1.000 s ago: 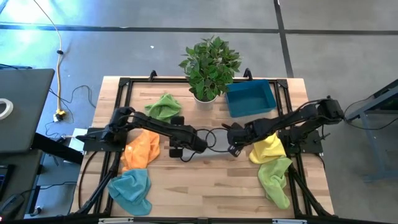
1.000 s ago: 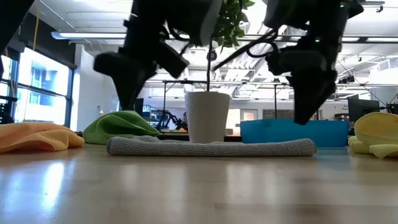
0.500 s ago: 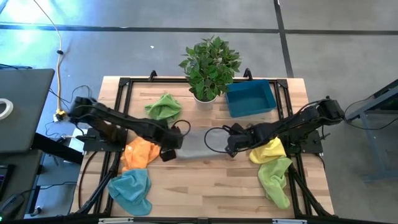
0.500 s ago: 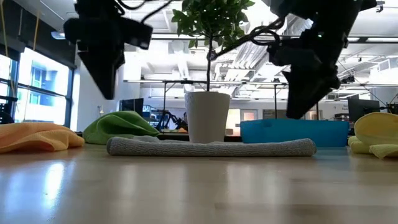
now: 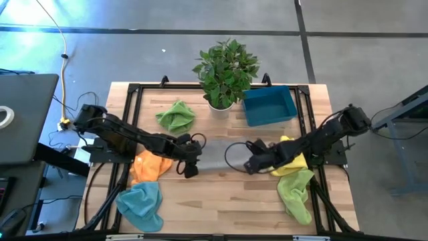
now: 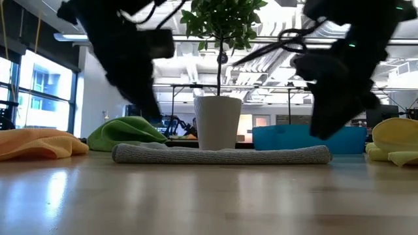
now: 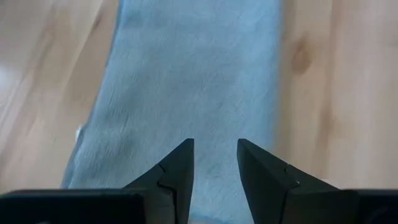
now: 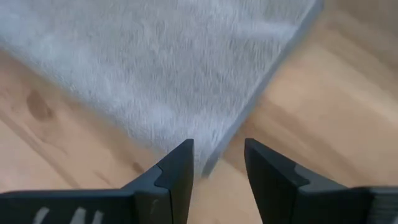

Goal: Sort microfiber towel by color & place in baskets
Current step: Fold the gray towel

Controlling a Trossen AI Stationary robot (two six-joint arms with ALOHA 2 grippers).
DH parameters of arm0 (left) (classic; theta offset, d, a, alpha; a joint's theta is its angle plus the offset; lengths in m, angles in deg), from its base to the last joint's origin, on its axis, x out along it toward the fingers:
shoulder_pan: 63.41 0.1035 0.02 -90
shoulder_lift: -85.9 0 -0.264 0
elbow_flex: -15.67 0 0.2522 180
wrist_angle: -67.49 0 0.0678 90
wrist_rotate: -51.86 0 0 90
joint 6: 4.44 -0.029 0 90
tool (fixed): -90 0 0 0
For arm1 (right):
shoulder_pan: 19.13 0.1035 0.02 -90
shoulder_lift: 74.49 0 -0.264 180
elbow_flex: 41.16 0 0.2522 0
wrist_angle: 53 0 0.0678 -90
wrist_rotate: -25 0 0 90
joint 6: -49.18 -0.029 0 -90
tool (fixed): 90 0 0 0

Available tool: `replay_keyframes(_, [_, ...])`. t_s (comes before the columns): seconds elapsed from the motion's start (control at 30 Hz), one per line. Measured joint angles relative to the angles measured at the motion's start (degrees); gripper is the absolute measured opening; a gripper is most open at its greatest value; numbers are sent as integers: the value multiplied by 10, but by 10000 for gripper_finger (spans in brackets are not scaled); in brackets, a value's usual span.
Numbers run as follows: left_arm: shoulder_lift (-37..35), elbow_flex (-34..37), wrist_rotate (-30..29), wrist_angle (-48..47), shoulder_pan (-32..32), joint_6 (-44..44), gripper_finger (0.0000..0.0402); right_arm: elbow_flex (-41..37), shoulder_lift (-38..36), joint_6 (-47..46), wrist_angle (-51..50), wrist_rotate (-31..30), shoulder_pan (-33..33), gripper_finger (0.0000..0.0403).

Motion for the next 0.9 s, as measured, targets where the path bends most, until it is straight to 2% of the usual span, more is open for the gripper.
replay_keyframes(0.17, [23, 14, -12, 0, 0, 4, 110, -27, -1, -50, 58, -25, 12, 134])
replay_keyframes(0.27, [47, 21, 0, -5, 4, 10, 110, -36, -1, -76, 60, -24, 8, 141])
replay_keyframes(0.37, [68, 18, 22, 2, 6, 24, 110, -36, -1, -90, 60, -23, 8, 161])
replay_keyframes(0.6, [90, 16, 22, 19, -6, 67, 110, -36, -1, -149, 41, -16, -1, 212])
replay_keyframes(0.9, [91, 18, 26, 31, -26, 105, 110, -36, 15, -130, 42, -18, -49, 210])
